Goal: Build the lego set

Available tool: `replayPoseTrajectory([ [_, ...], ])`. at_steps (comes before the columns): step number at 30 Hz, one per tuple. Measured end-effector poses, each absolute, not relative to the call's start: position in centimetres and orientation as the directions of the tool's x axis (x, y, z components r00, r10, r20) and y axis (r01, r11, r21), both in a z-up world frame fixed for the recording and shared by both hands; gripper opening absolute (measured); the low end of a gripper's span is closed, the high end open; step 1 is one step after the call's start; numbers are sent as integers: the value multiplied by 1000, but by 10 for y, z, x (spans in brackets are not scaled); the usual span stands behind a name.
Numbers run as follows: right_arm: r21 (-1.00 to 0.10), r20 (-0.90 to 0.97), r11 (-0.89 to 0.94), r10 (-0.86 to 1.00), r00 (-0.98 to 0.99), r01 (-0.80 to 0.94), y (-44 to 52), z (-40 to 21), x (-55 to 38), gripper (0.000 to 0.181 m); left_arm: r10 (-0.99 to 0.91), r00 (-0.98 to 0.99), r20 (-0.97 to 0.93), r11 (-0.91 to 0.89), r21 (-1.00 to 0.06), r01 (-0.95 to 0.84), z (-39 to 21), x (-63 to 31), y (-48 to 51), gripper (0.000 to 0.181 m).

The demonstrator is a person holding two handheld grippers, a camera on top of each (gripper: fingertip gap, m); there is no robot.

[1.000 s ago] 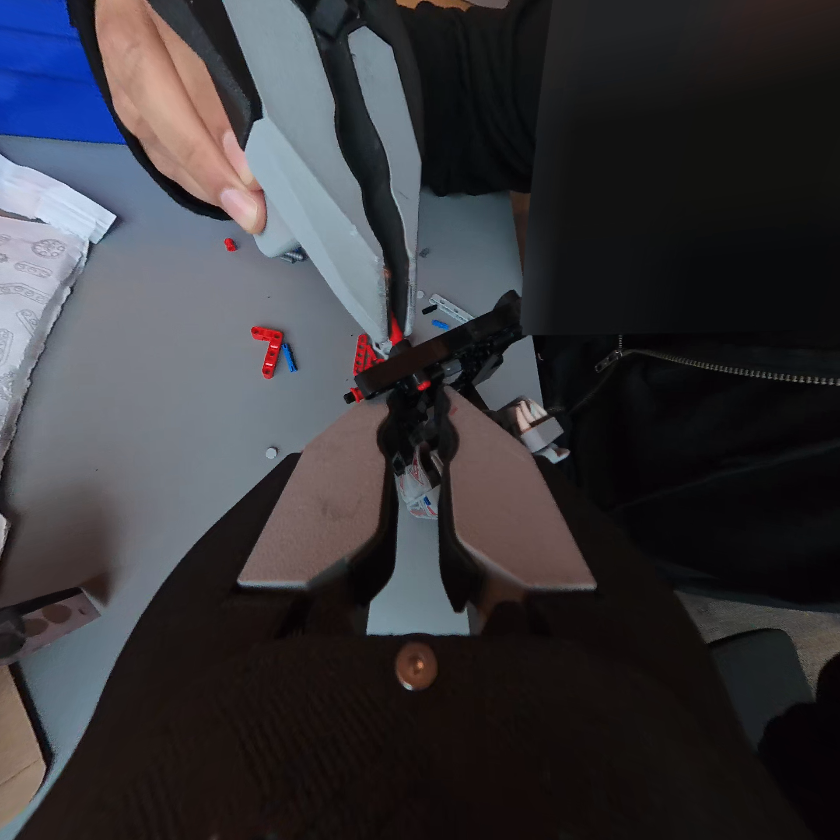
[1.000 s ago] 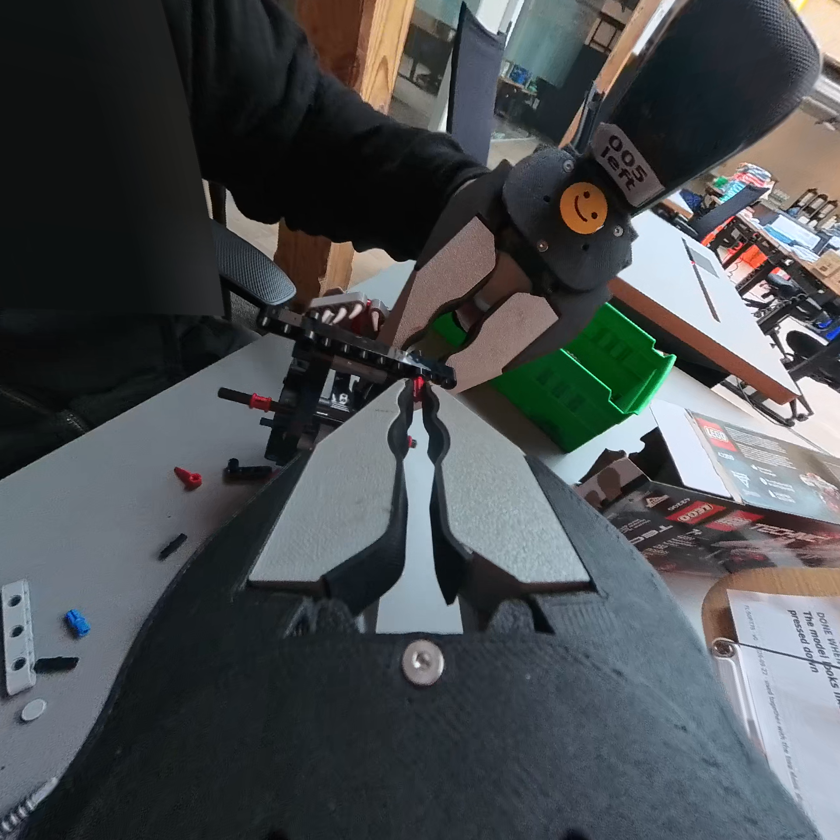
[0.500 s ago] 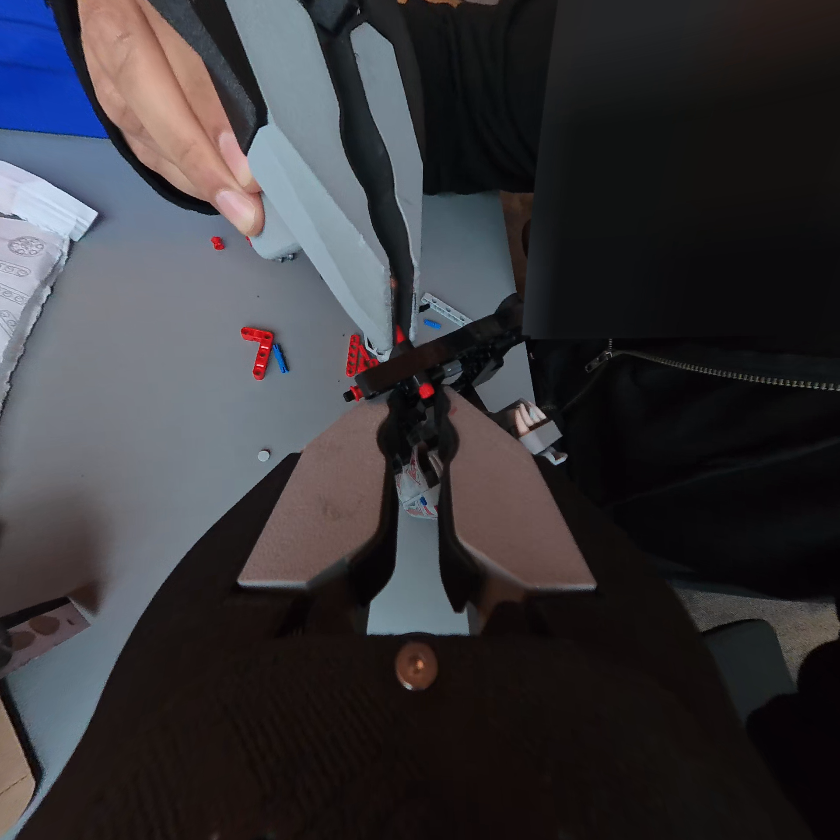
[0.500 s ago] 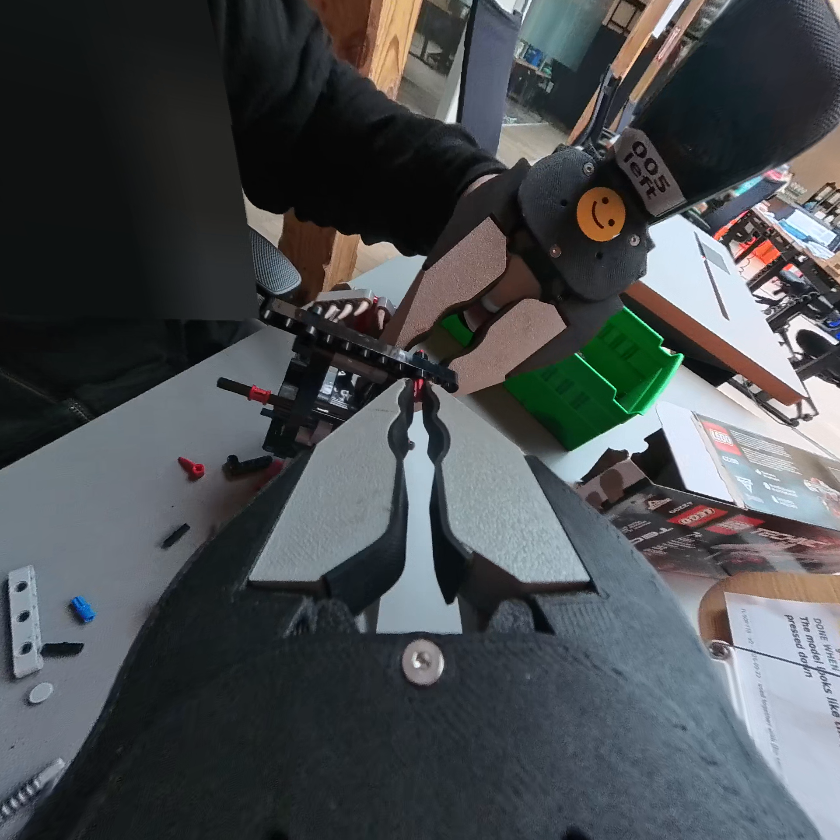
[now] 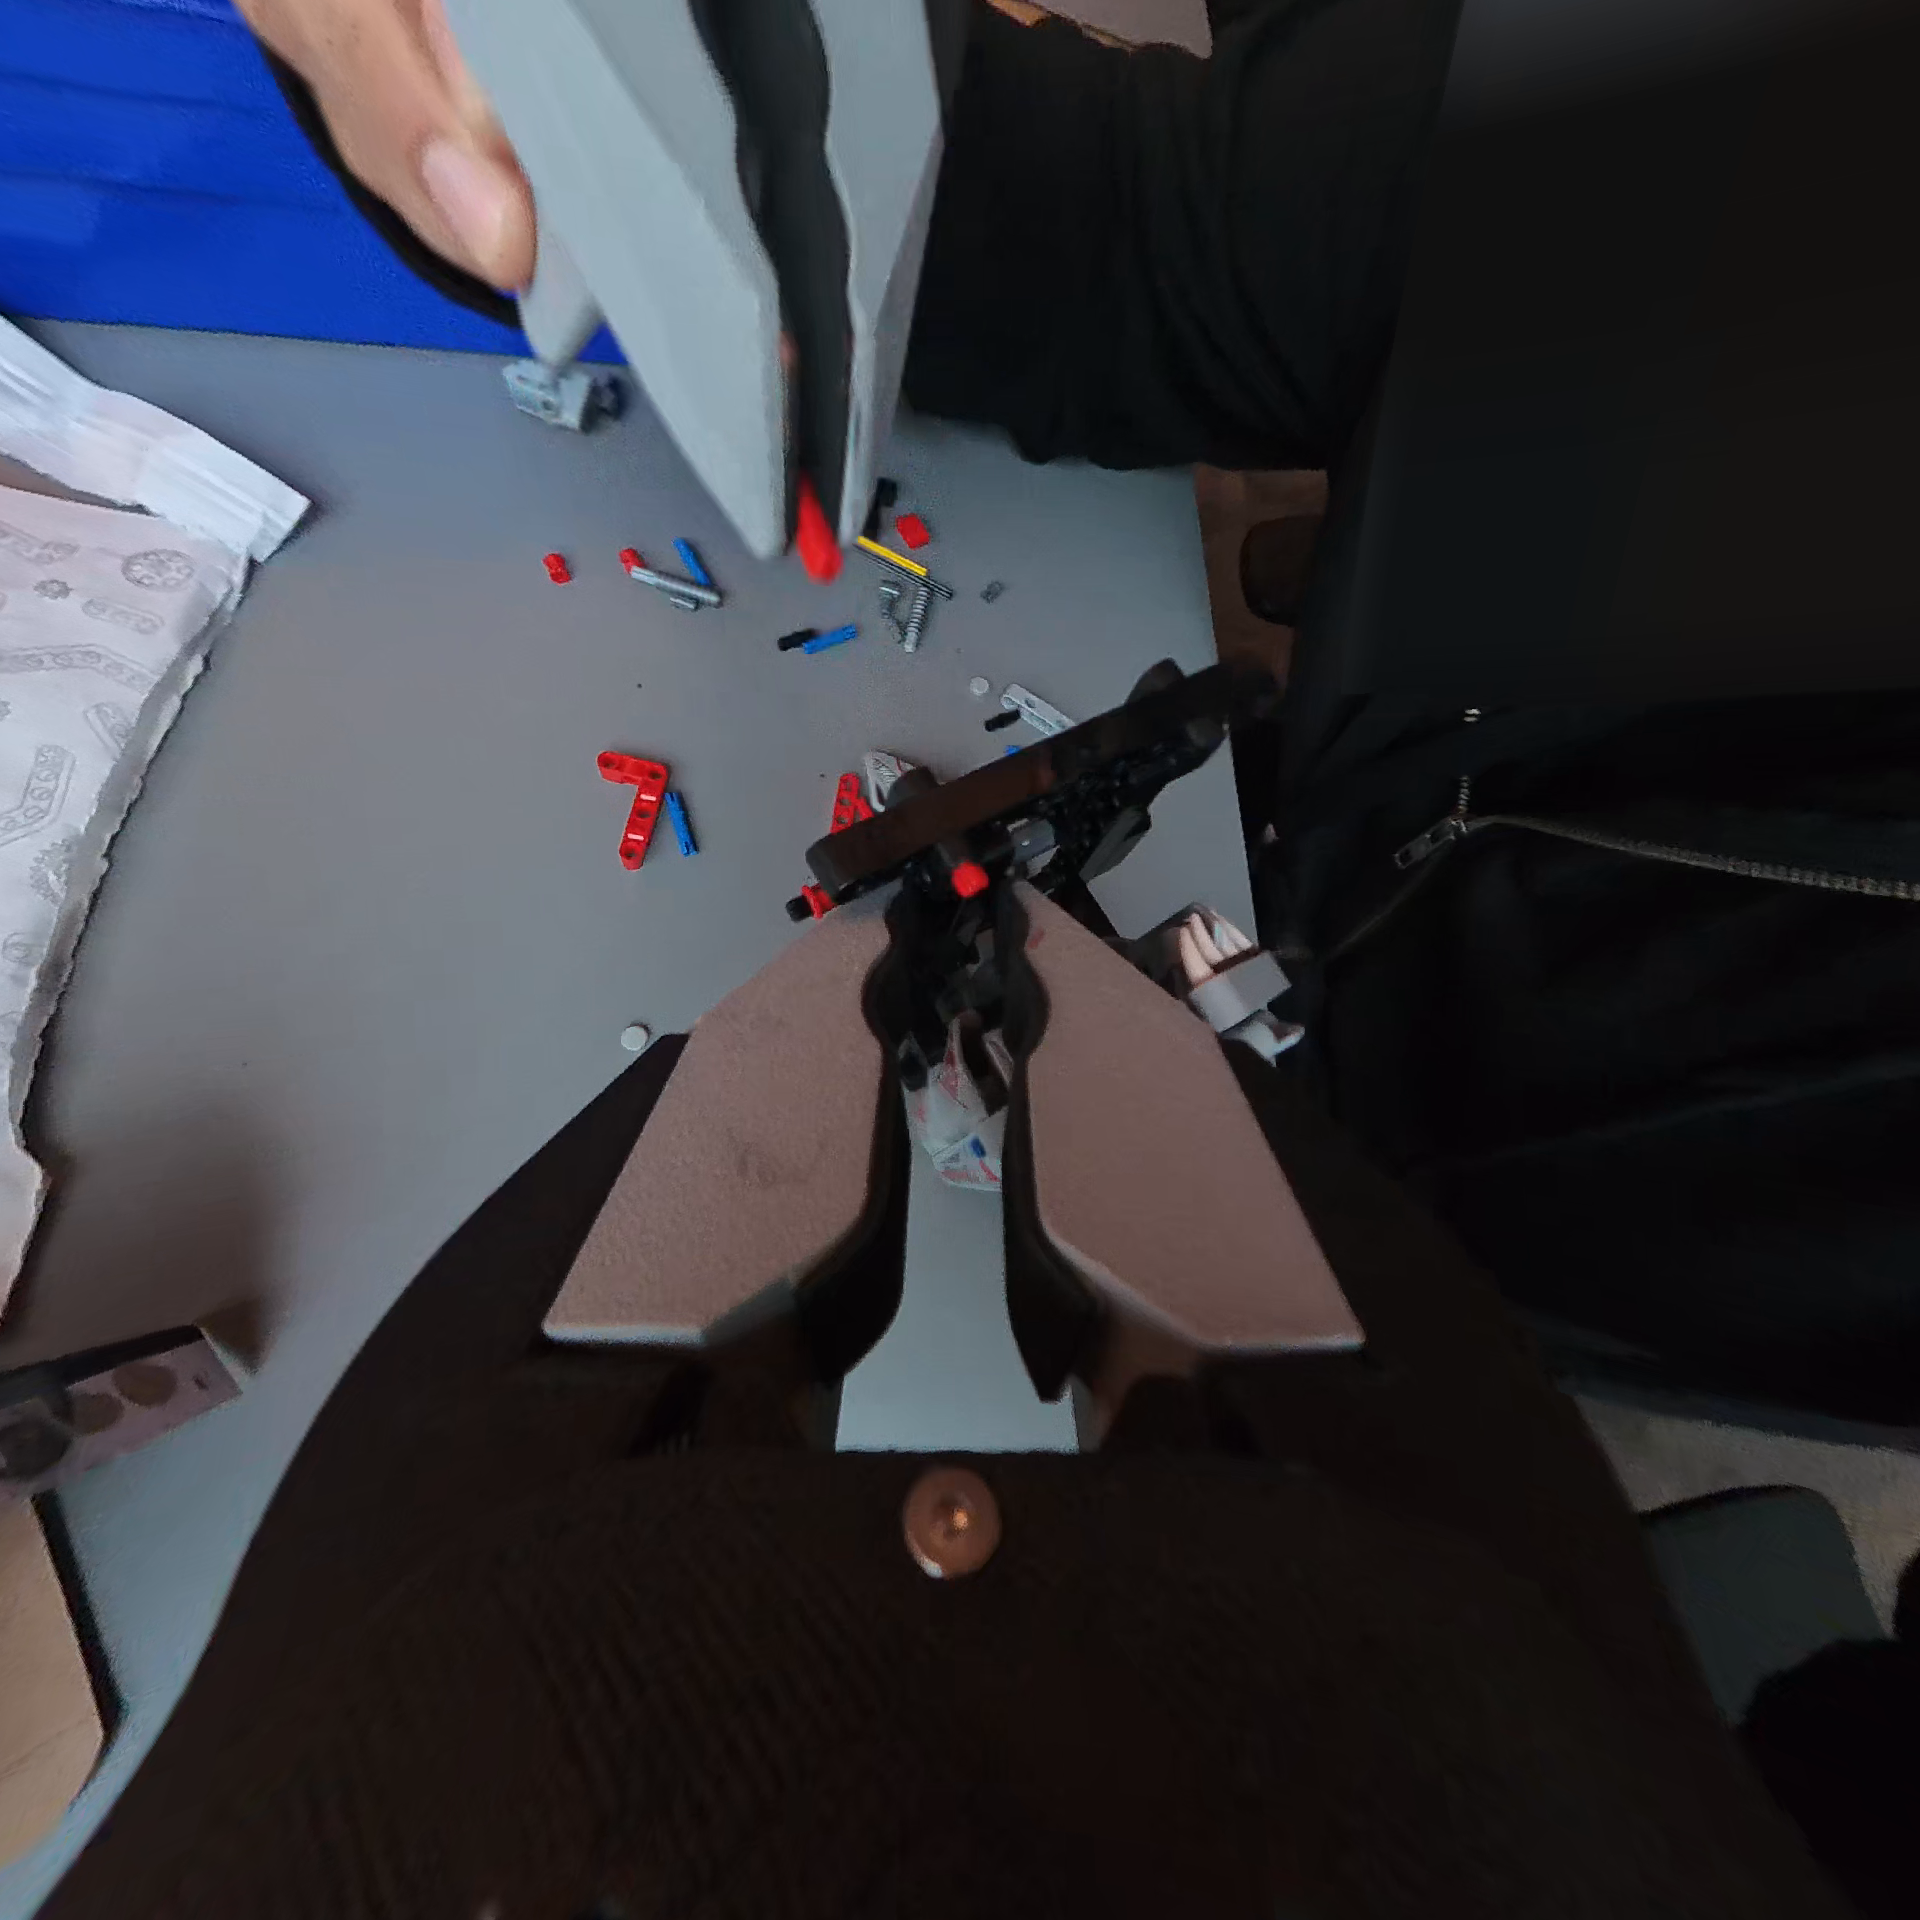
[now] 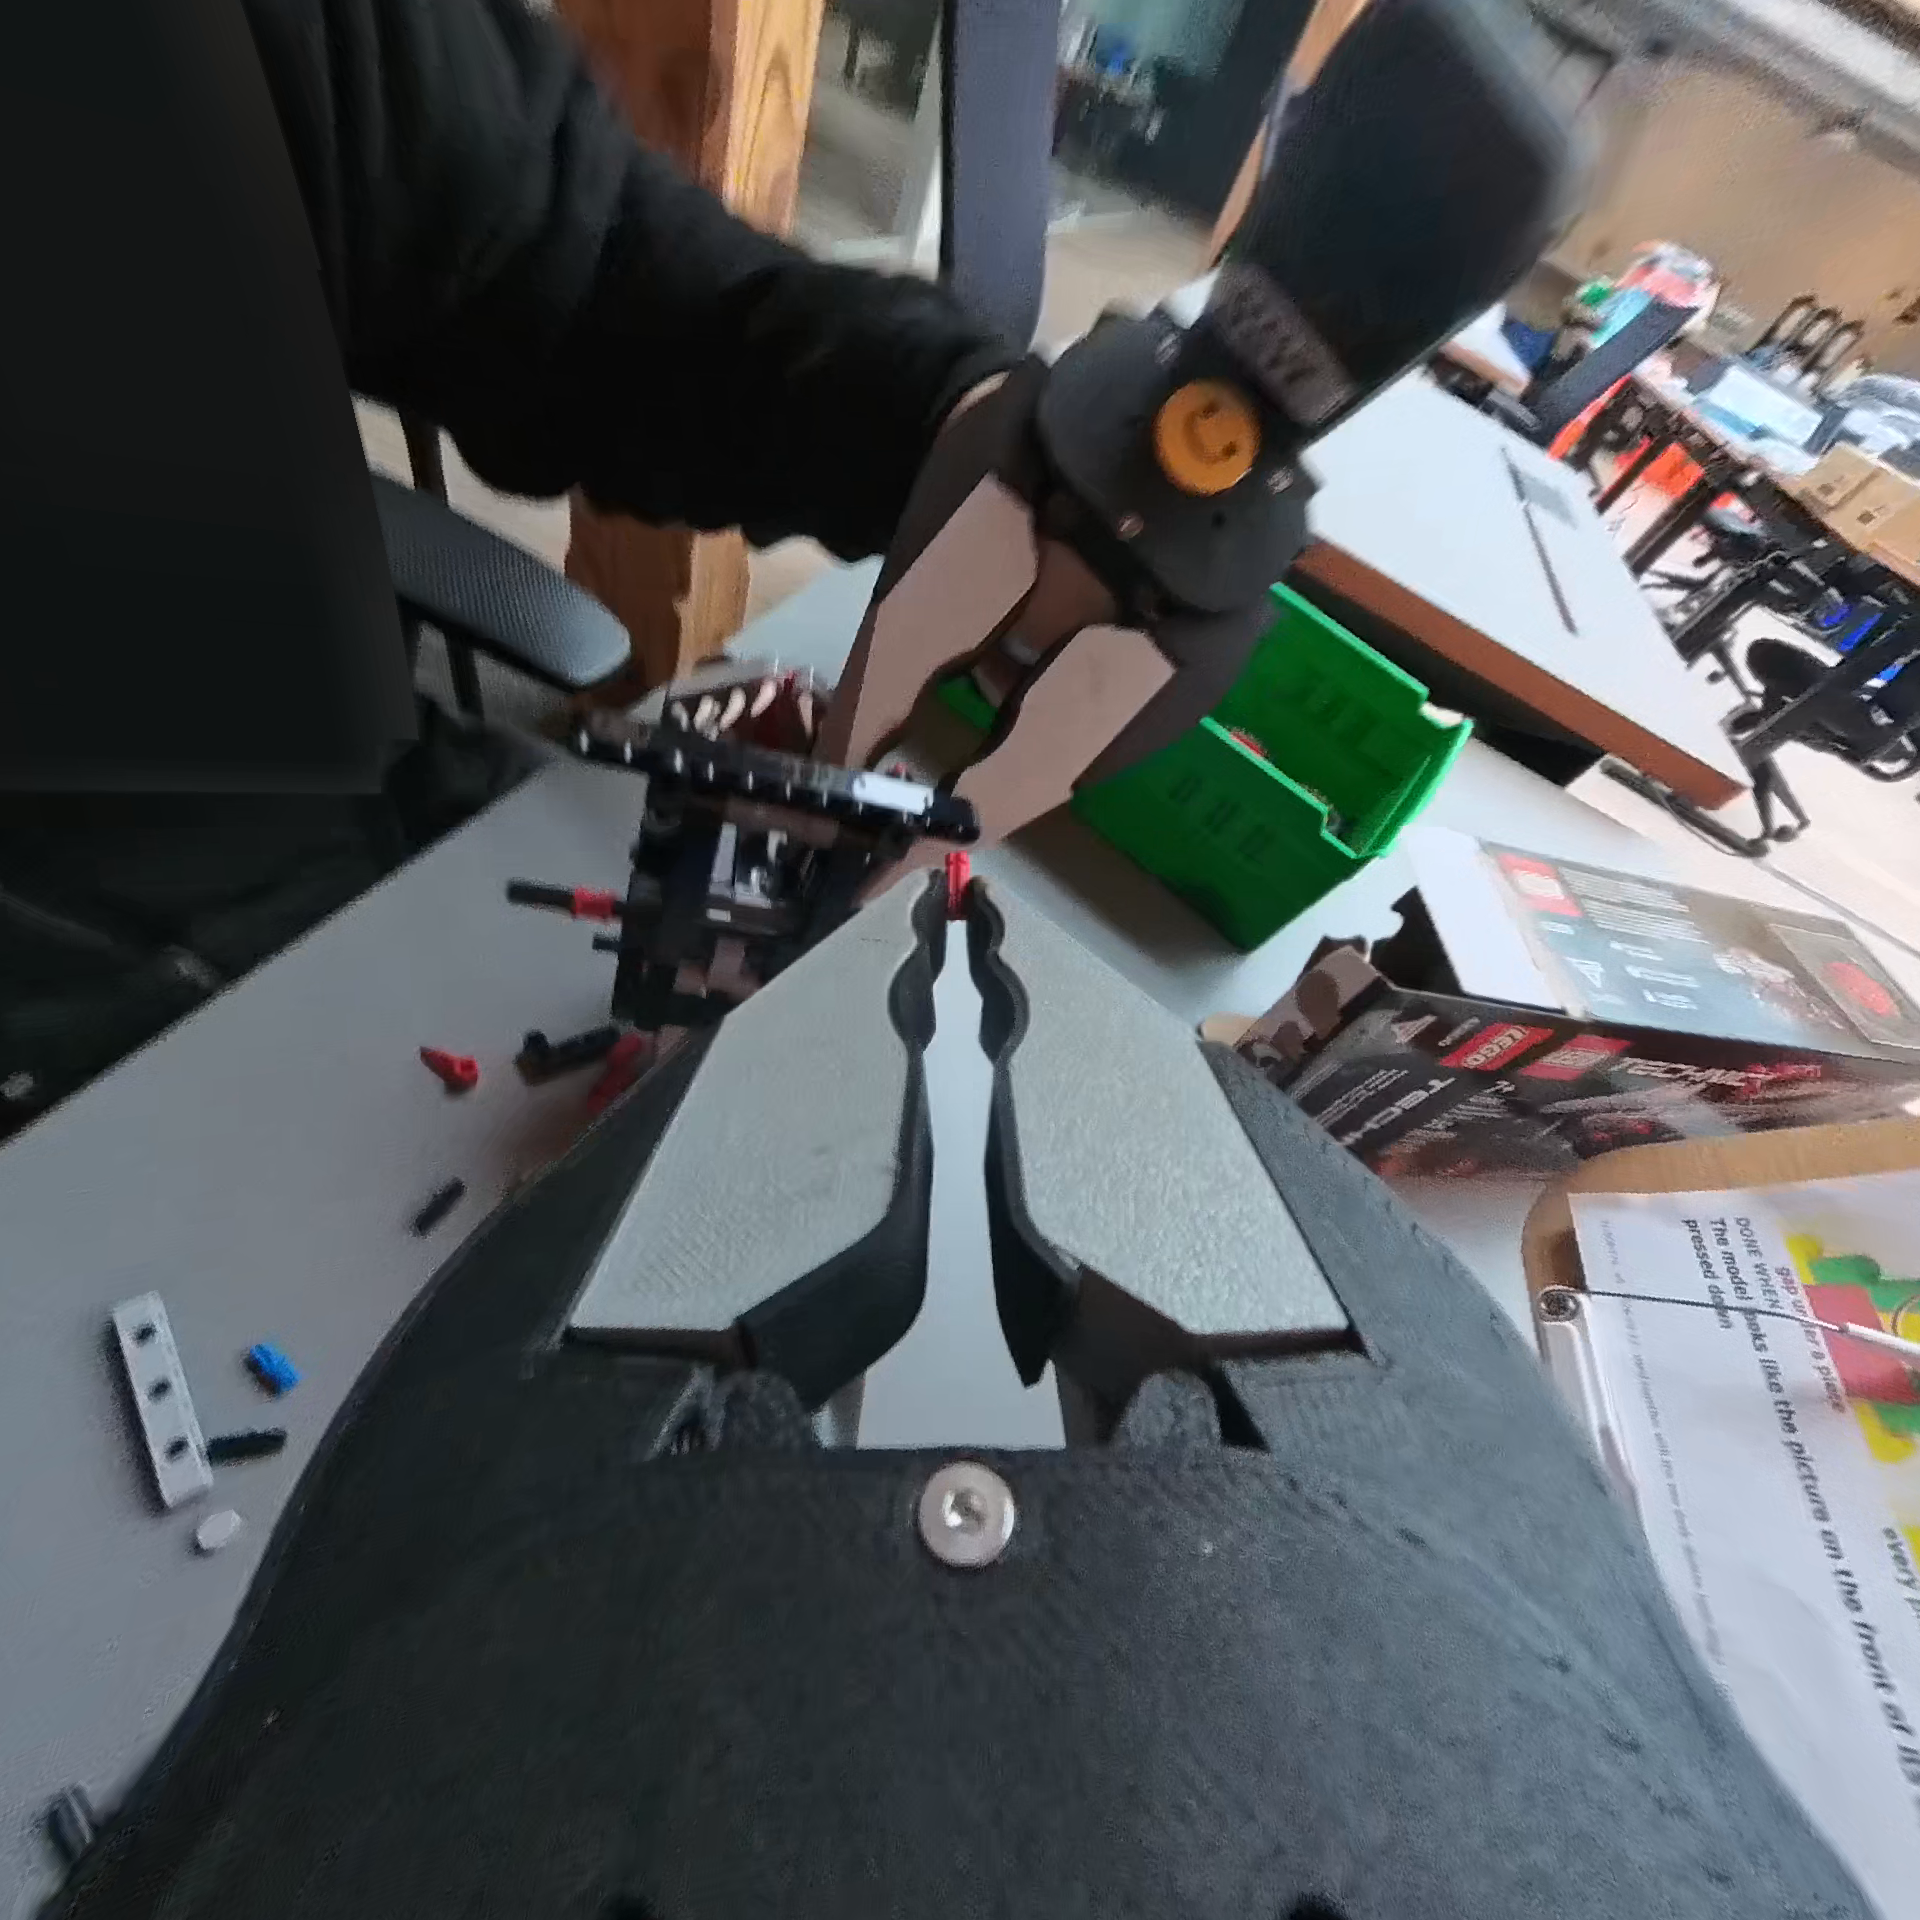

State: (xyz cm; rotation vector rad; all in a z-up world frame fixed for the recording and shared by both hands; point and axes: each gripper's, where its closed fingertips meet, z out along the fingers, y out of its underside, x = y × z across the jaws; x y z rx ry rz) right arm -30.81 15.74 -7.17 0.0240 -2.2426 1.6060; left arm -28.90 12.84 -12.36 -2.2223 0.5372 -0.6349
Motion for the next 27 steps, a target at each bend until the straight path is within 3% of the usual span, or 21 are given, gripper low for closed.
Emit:
replayPoseTrajectory([
  [3,-923,220,372,301,-928,-98,160,-77,-318,1,-520,803,290,-639,-756,-141,-124,-293,132,12],
  [7,-862,131,495,426,-895,110,177,-121,-311,1,-515,821,246,-609,-779,-149,-123,-296,133,13],
  [10,-800,62,535,526,-849,273,194,-160,-296,0,-504,828,245,-588,-799,-122,-121,-297,133,27],
  [14,-597,-10,627,618,-786,500,219,-228,-266,1,-486,837,252,-558,-827,-75,-114,-301,130,43],
  [16,-531,1,641,655,-756,554,231,-257,-261,1,-466,854,233,-520,-852,-51,-108,-306,129,41],
  [19,-616,-32,552,695,-718,562,227,-261,-266,7,-423,886,192,-486,-873,-43,-107,-313,125,39],
  [22,-645,-24,537,697,-717,544,221,-254,-263,38,-398,900,178,-432,-902,-12,-103,-318,116,37],
  [27,-661,46,542,719,-693,519,226,-248,-265,41,-359,905,229,-422,-904,61,-102,-321,99,29],
])
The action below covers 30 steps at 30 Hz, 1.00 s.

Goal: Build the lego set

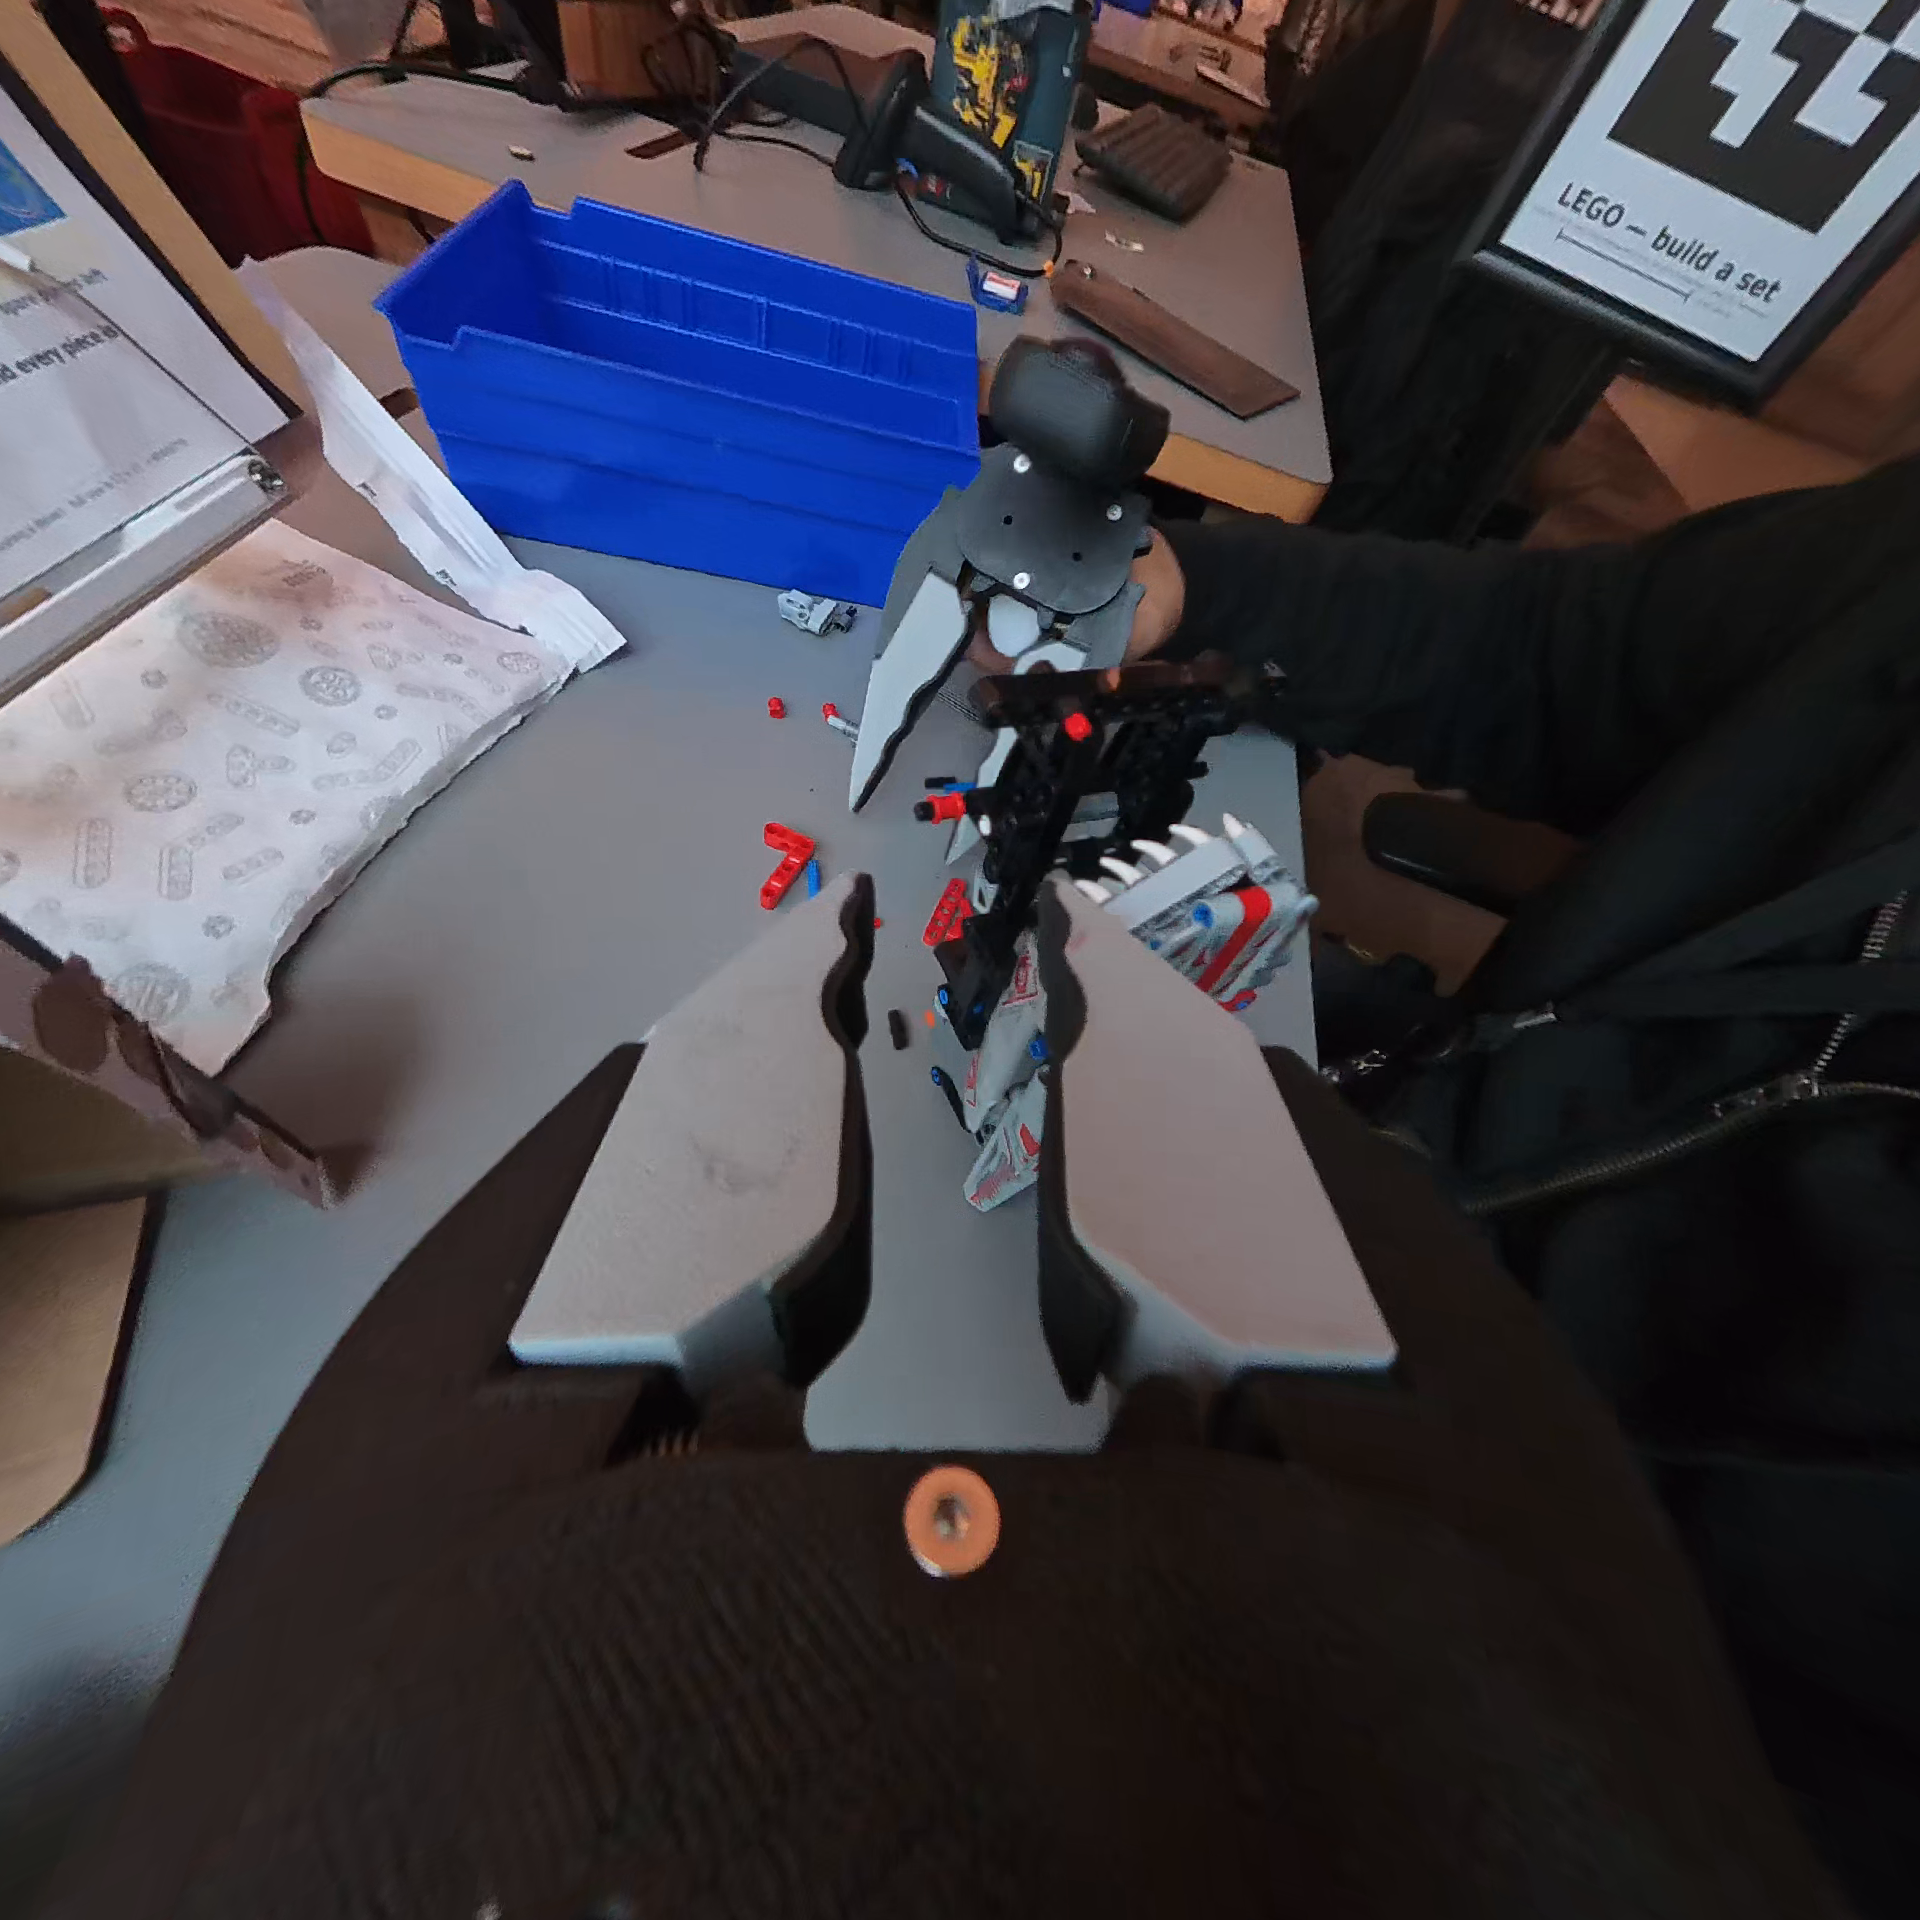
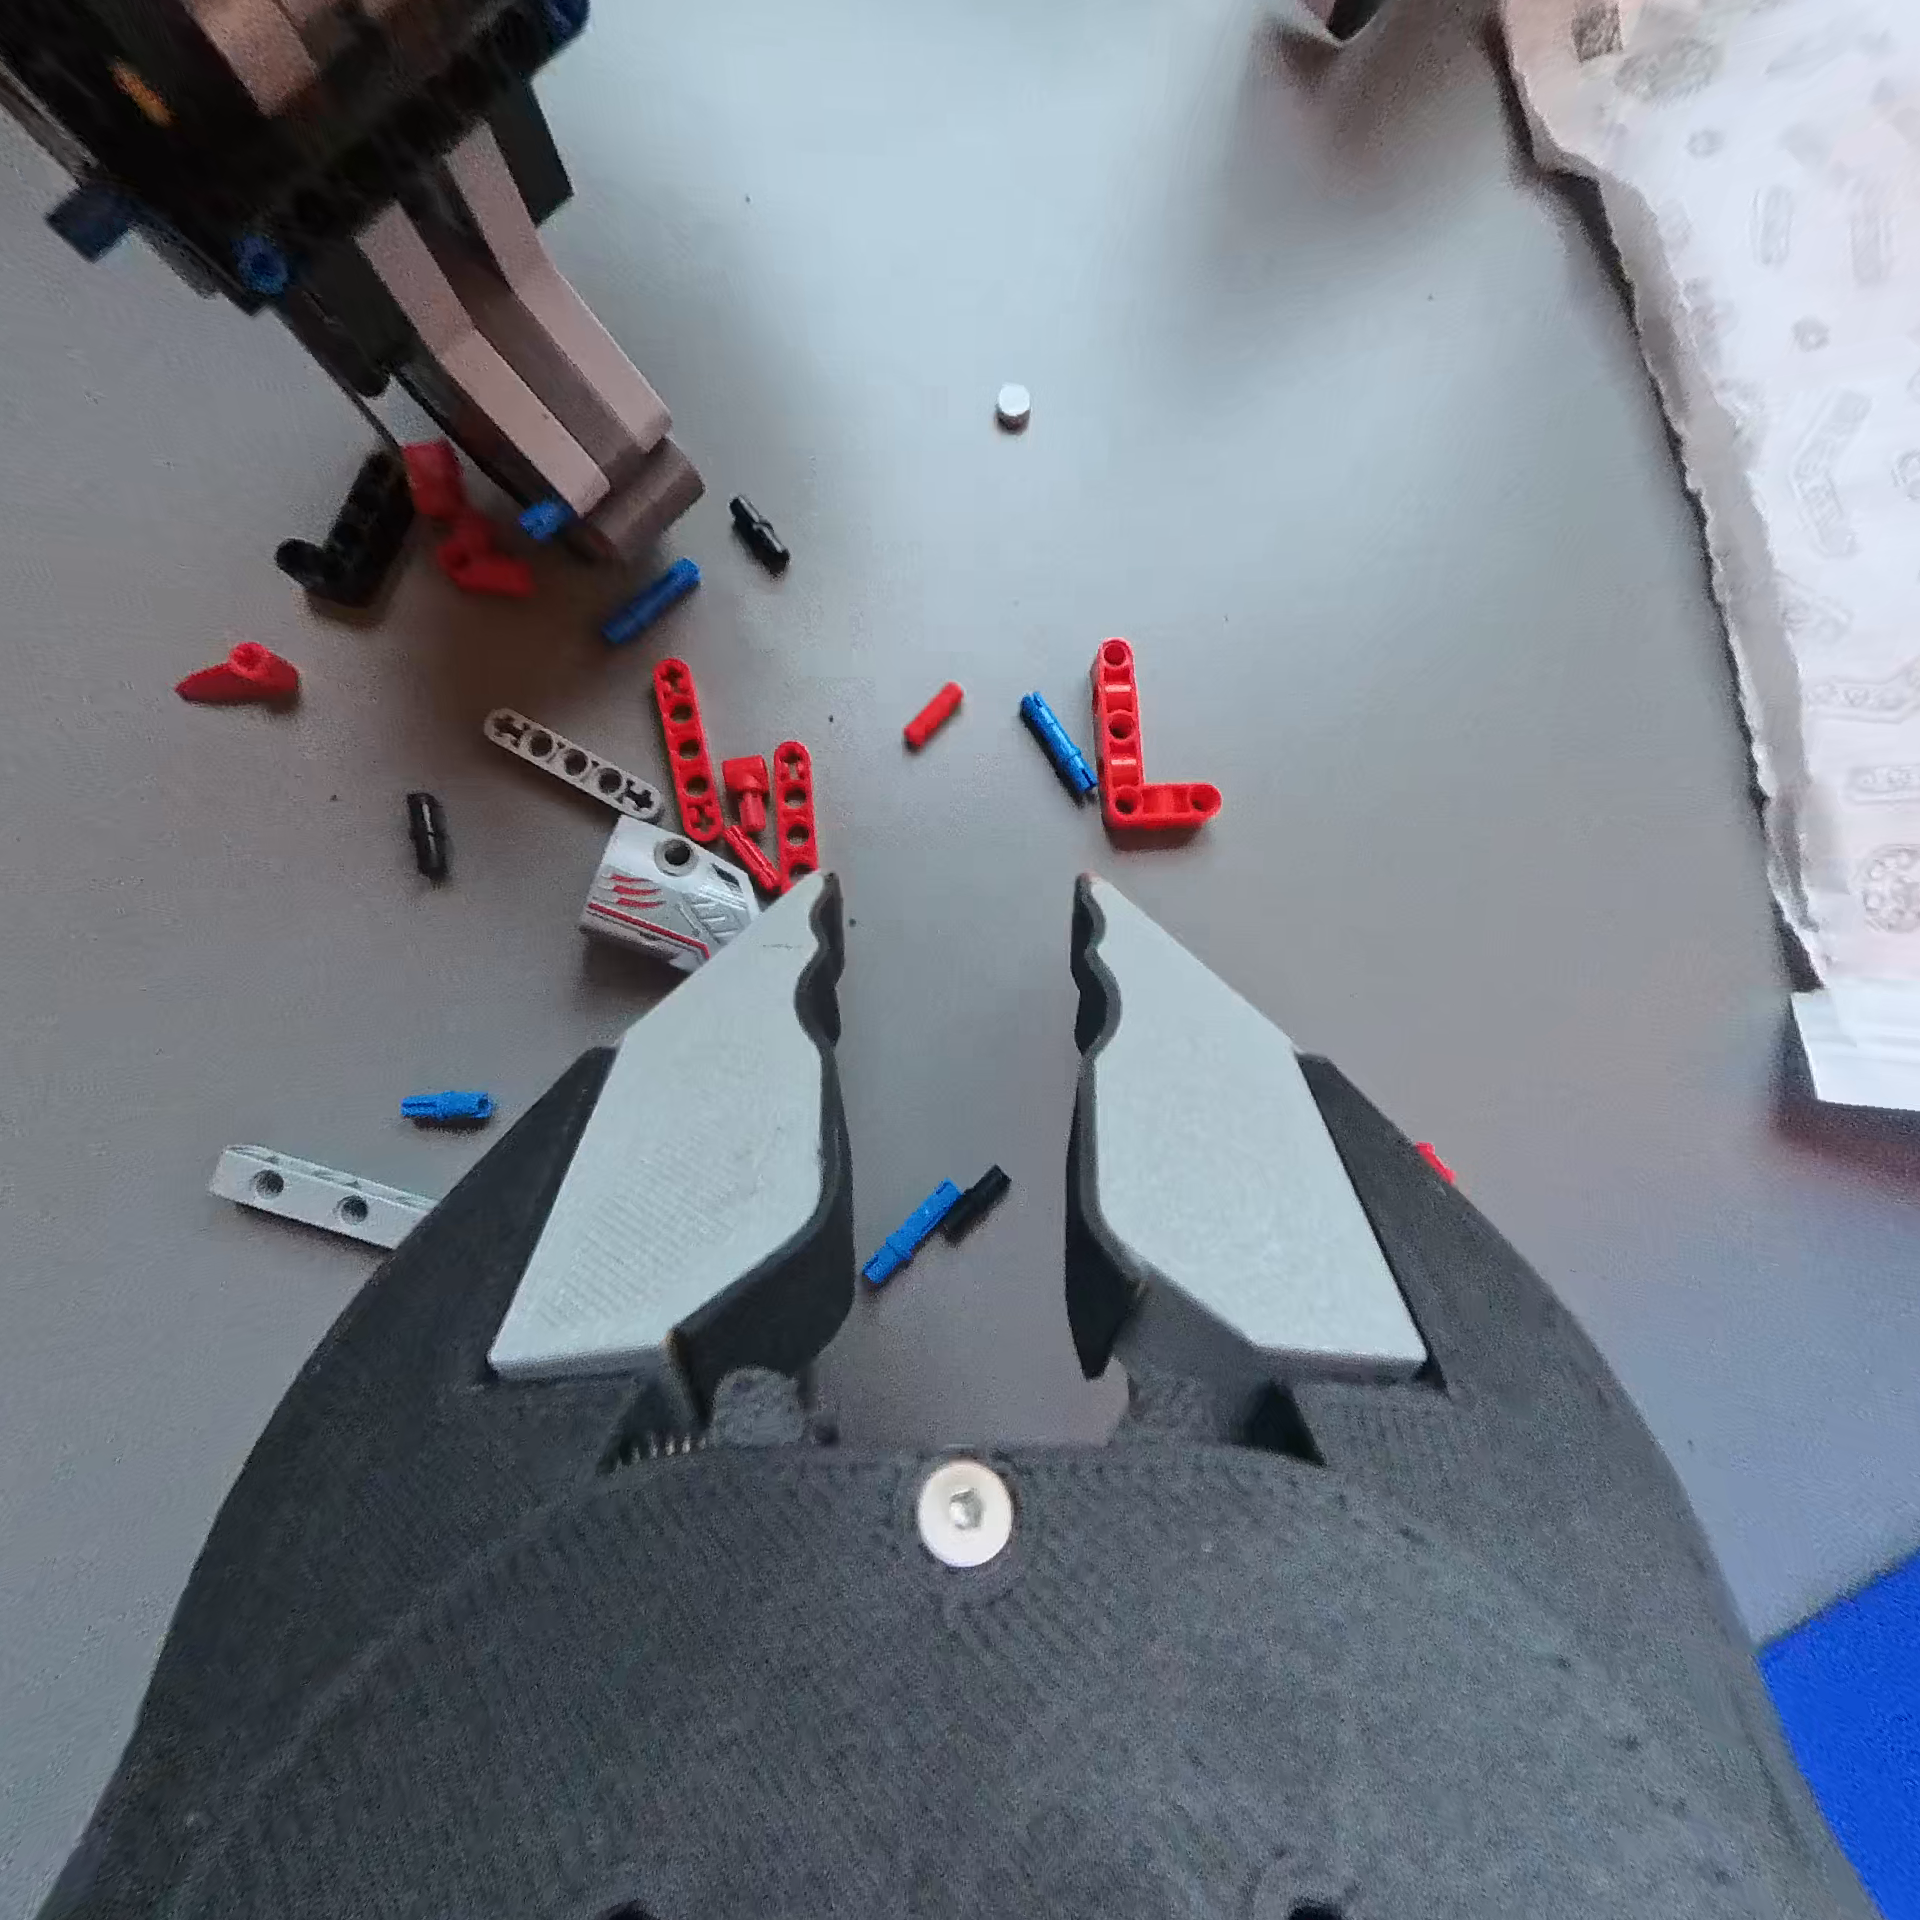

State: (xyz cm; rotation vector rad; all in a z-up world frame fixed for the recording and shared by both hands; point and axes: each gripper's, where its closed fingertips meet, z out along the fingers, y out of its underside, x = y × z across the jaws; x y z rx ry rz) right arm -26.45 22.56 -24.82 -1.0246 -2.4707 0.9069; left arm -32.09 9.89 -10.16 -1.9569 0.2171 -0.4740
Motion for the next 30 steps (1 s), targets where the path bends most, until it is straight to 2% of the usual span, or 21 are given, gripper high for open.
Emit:
replayPoseTrajectory([
  [2,-729,31,497,711,-702,471,211,-222,-268,39,-318,926,205,-409,-911,61,-100,-318,95,15],
  [5,-850,-14,397,639,-769,345,179,-160,-275,40,-221,962,157,-386,-920,62,-93,-315,93,15],
  [9,-919,-70,287,557,-827,271,156,-104,-294,41,-188,970,151,-409,-910,62,-86,-297,97,14],
  [13,-911,-255,192,431,-865,364,133,-86,-291,49,-125,989,78,-492,-871,6,-91,-297,104,9],
  [15,-895,-276,202,450,-849,398,129,-88,-287,51,-129,989,72,-508,-861,-4,-86,-294,108,9],
  [21,-851,-210,302,553,-806,429,118,-101,-282,53,-131,991,22,-587,-807,-60,-91,-288,120,11],
  [30,-838,-161,359,557,-815,410,110,-104,-280,51,-107,994,-31,-635,-767,-92,-92,-289,126,2],
])
